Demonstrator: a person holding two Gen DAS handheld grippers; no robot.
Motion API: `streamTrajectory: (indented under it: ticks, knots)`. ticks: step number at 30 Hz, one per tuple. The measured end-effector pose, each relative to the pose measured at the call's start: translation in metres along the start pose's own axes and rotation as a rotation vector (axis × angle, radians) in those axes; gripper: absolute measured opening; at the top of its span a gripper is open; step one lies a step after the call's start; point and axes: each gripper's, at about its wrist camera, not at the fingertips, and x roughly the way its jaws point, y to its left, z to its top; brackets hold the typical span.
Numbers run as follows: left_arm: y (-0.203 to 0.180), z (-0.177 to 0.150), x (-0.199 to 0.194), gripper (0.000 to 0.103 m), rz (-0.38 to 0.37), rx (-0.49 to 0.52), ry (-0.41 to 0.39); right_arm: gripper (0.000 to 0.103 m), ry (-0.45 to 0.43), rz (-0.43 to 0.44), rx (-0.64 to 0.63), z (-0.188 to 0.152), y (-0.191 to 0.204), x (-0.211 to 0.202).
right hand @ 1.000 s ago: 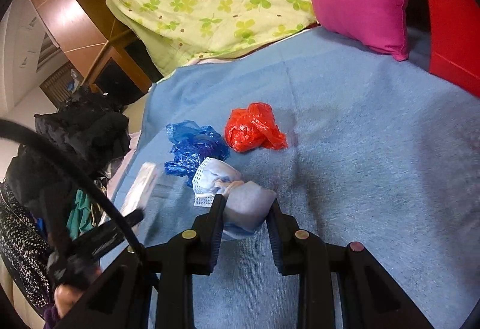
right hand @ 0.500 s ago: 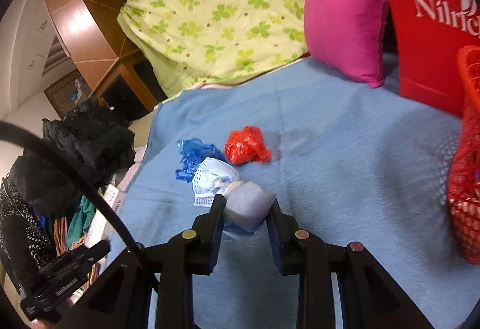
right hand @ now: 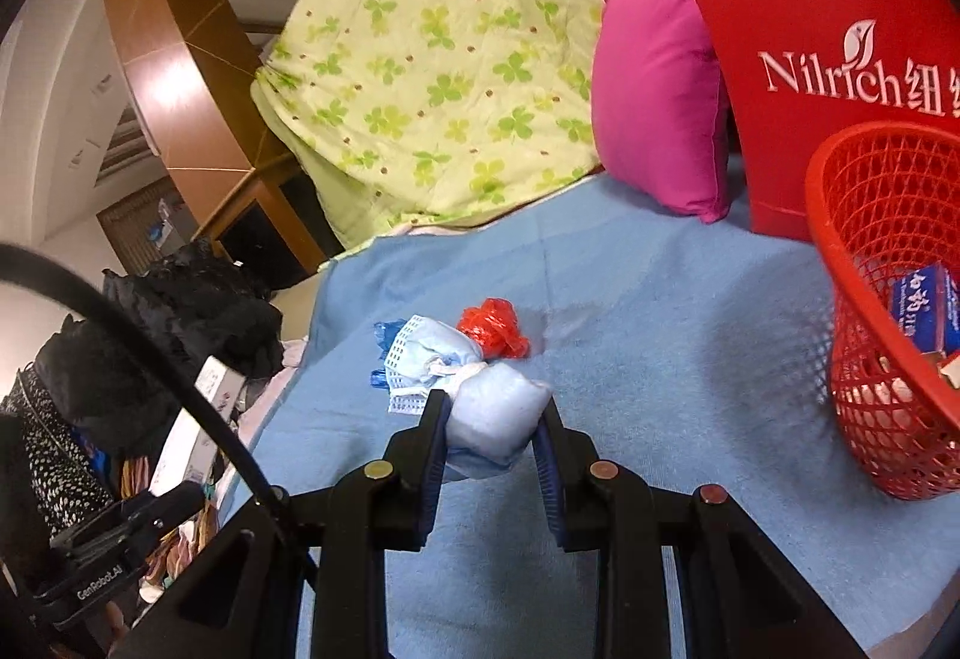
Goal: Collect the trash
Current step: 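Carry the tissue and white box over to the red mesh basket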
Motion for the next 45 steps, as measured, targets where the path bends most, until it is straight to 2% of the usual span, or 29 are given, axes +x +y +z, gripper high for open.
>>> streamTrajectory:
  ticks: [22, 45]
  knots:
    - [-0.042, 0.005, -0.003, 0.047, -0.011, 0.048, 0.004, 0.029, -0.094, 0.009, 0.062, 0.008, -0.033, -0.04]
    - [-0.081, 0.008, -0.002, 0.047, -0.074, 0.097, 0.014, 0.029, -0.167, 0.007, 0.109, 0.015, -0.056, -0.068]
